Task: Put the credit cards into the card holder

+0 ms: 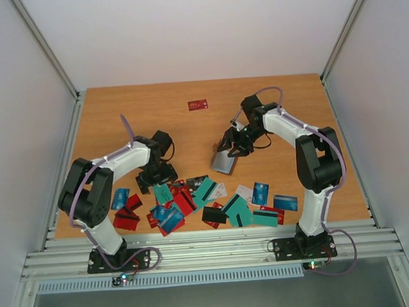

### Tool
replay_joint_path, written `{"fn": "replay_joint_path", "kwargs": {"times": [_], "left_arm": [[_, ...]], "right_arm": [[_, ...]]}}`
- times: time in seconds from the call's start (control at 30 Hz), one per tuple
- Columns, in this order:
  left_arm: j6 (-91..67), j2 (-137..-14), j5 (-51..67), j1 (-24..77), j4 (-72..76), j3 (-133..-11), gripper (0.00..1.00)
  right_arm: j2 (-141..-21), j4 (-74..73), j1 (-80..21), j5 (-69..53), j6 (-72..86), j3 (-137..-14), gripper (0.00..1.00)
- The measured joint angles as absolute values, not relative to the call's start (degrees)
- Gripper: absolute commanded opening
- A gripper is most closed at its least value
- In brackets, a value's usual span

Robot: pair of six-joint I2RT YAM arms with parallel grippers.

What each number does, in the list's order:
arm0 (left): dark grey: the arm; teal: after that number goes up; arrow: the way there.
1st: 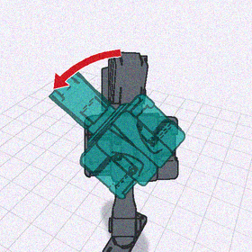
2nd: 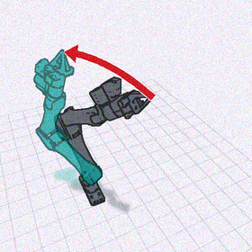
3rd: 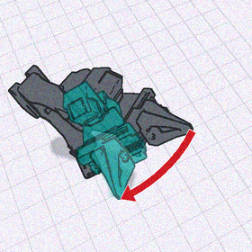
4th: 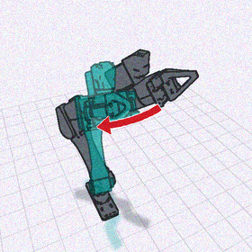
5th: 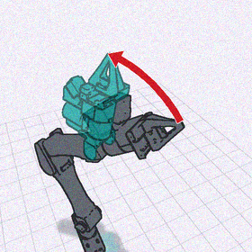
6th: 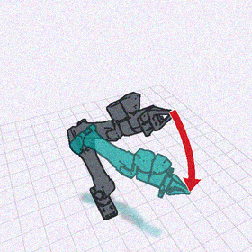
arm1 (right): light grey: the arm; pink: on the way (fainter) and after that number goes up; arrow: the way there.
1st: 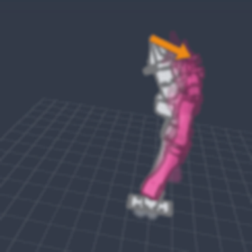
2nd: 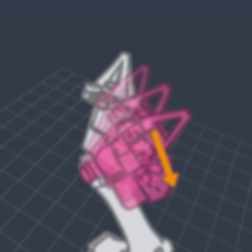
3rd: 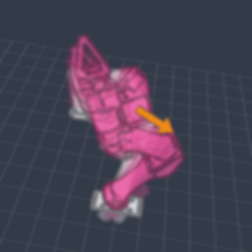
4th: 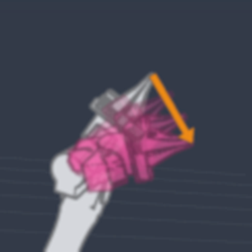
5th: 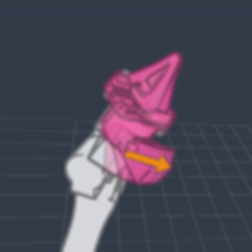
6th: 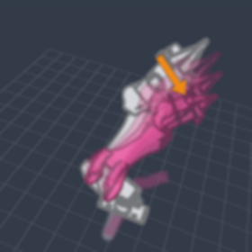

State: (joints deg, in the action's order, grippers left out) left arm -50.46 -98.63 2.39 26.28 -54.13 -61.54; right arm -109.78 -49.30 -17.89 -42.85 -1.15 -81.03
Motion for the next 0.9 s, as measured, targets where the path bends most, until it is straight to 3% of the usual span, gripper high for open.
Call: {"fn": "replay_joint_path", "kwargs": {"times": [0.5, 0.9], "left_arm": [[-50.2, -98.9, 6.2, 24.7, -49.2, -57.5, 0.75], [-49.7, -95.6, 6.1, 24.1, -45.8, -53.9, 0.75]], "right_arm": [[-109.8, -49.3, -17.3, -42.9, -1.3, -80.7, 0.53], [-109.8, -49.3, -17.2, -42.9, -1.5, -80.3, 0.53]]}}
